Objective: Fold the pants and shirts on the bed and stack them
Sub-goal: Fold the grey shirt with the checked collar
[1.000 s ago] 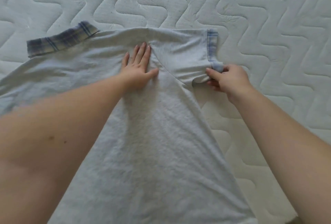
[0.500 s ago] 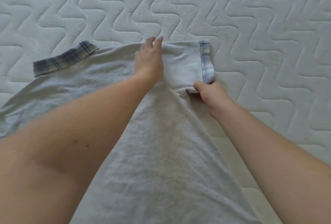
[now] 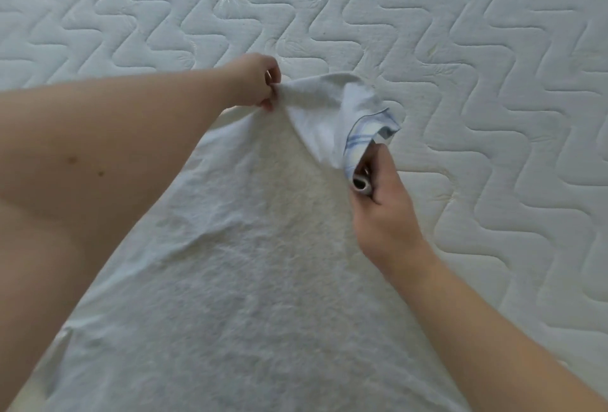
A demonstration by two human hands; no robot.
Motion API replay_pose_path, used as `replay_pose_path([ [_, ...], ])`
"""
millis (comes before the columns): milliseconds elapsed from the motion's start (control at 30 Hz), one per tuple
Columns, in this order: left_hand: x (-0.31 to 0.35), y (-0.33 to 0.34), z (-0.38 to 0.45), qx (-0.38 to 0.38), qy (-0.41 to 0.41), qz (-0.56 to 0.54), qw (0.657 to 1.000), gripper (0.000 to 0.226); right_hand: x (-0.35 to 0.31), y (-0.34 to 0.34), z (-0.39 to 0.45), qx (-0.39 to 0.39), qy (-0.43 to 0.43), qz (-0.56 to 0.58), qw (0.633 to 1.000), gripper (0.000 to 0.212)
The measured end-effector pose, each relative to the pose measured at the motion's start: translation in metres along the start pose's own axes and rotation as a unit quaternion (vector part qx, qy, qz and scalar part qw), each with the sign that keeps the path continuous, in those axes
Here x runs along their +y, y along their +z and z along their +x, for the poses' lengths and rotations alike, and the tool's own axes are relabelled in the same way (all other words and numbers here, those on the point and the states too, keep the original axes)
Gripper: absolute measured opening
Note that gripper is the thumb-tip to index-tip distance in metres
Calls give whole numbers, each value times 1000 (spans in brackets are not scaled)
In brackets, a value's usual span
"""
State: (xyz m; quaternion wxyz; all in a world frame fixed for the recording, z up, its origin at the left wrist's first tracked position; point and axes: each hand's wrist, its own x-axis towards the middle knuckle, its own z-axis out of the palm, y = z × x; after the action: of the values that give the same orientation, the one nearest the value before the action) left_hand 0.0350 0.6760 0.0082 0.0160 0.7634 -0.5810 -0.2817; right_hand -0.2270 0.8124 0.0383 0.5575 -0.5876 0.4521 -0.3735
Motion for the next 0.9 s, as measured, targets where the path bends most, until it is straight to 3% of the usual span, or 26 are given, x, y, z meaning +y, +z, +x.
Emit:
replay_pose_path([
  [67, -7, -4, -8, -14, 1, -111, 994, 21, -15, 26, -15, -44, -90, -24, 995, 29],
  [200, -19, -13, -32, -21, -6, -223, 975, 17, -14, 88, -44, -60, -175, -293, 938, 40],
  [300, -32, -15, -44, -27, -46, -310, 949, 19, 4, 124, -51, -190, -136, -389, 891, 61],
  [367, -40, -13, -47, 34, -116, -401, 908, 28, 25, 144, -48, -269, -82, -430, 858, 61],
  [433, -44, -7, -46, 105, -204, -453, 861, 17, 45, 160, -45, -293, -43, -459, 838, 58],
  [467, -45, -3, -48, 104, -230, -405, 879, 15, 51, 166, -43, -296, -29, -472, 830, 62],
  [533, -53, 10, -57, 27, -218, -181, 959, 42, 58, 176, -41, -292, -16, -486, 823, 66],
  [600, -60, 24, -71, -27, -161, -19, 986, 54, 58, 178, -43, -284, -19, -494, 822, 64],
  [667, -64, 34, -79, -48, -121, -19, 991, 44, 54, 175, -45, -285, -24, -490, 823, 62],
  [767, -64, 31, -78, -41, -130, -135, 981, 29, 43, 167, -50, -252, -34, -451, 856, 61],
  [900, -73, 18, -73, -23, -108, -5, 994, 35, 33, 166, -53, -185, -71, -390, 899, 64],
])
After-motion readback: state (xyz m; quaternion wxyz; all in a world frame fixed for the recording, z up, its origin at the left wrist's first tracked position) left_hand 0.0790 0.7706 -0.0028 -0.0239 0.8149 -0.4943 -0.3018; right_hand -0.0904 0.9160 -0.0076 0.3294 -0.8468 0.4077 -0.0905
